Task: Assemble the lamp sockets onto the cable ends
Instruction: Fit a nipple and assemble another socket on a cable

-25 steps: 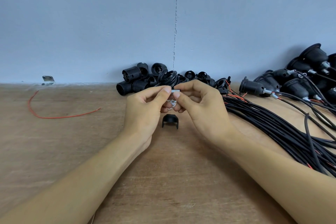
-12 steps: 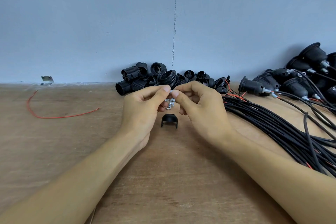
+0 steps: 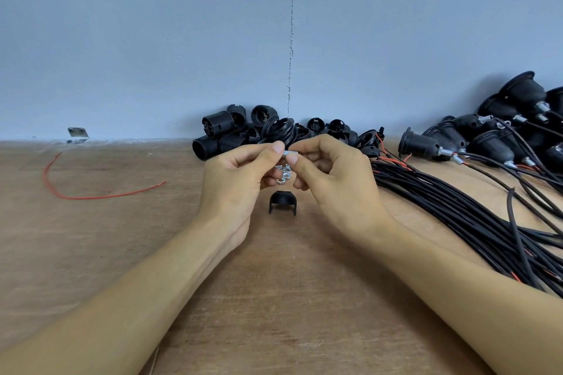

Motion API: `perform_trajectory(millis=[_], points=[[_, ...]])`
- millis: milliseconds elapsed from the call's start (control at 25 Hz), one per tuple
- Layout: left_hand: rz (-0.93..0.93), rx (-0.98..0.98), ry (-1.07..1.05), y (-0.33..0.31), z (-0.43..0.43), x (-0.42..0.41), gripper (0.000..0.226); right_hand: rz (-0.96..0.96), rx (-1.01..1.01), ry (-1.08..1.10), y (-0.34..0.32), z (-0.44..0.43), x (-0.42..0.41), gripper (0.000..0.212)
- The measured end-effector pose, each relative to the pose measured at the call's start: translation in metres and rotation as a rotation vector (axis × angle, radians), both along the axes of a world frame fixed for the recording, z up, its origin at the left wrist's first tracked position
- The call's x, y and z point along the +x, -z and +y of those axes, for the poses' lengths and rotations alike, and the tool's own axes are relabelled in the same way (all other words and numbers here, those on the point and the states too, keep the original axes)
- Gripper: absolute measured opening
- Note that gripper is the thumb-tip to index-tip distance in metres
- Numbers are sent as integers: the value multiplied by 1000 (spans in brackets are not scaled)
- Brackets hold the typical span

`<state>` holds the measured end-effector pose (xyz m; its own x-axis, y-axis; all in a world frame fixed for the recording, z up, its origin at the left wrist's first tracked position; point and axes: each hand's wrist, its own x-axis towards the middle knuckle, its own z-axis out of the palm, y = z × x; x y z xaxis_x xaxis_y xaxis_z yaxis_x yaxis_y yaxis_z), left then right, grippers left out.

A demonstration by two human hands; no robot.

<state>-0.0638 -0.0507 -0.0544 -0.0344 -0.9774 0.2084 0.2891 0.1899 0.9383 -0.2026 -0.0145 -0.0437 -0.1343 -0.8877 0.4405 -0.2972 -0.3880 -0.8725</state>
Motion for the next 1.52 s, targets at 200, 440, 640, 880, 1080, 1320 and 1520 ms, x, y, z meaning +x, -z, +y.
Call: perform_trajectory(millis=[200,440,640,880,1080,1320,1520], points=[[3,-38,60,4,-2,3,10,-8,6,8,0,-3,-4,4],[-94,-70,70,8,-5,5,14,-42,16,-15,0,-7,-8,4],[-21,-15,125,4,-1,2,12,-94,-9,-55,-2,-8,-8,5],[30,60,167,1,0,1,15,-58,-22,-53,-1,-7,-9,6],[-56,-25,120,4,-2,2,14,-34,-14,-17,-1,-5,-7,4],[-369,-241,32,8,-1,4,27,-25,5,-48,0,-8,-8,5],[-454,-326,-13,9,-1,5,23,-73,16,-94,1,-11,-10,5]])
